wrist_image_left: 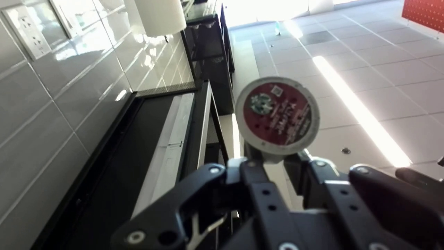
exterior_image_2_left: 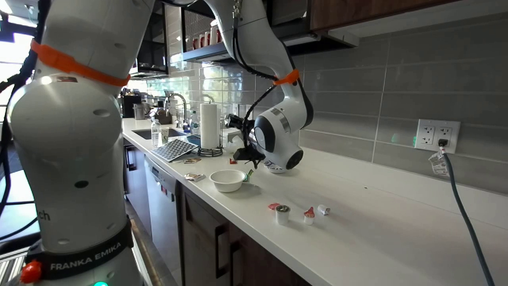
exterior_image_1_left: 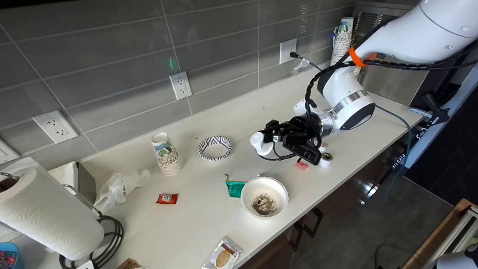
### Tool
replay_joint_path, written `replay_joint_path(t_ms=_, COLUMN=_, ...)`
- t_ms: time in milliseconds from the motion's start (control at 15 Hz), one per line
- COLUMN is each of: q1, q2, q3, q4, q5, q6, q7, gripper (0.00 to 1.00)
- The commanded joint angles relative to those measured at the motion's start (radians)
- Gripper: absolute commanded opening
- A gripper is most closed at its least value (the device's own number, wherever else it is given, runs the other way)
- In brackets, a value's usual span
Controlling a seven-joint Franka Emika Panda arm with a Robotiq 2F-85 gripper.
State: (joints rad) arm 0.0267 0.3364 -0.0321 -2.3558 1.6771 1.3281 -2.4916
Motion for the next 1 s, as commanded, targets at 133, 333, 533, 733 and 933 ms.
replay_joint_path(t_ms=133, q1=0.006, q2=-0.024, q3=-0.004, q4=-0.017, q5=-0.045, q6=0.031, q7=0.013, gripper=0.06)
replay_joint_path(t_ms=333, q1=0.016, q2=-0.070, q3=-0.012, q4=-0.029, q5=-0.018, q6=0.143, q7=-0.040, gripper=0.06)
replay_joint_path(t_ms=533, q1=0.027, q2=-0.122, q3=-0.013, q4=-0.013, q5=-0.050, q6=0.275, q7=-0.071, gripper=0.06)
replay_joint_path(t_ms=733, q1=0.045, q2=-0.160, q3=0.006, q4=0.012, q5=-0.081, q6=0.438, q7=-0.065, gripper=0.06)
replay_joint_path(t_ms=933, q1=0.070, q2=-0.184, q3=0.033, q4=0.039, q5=-0.149, q6=0.605, q7=-0.037, gripper=0.06)
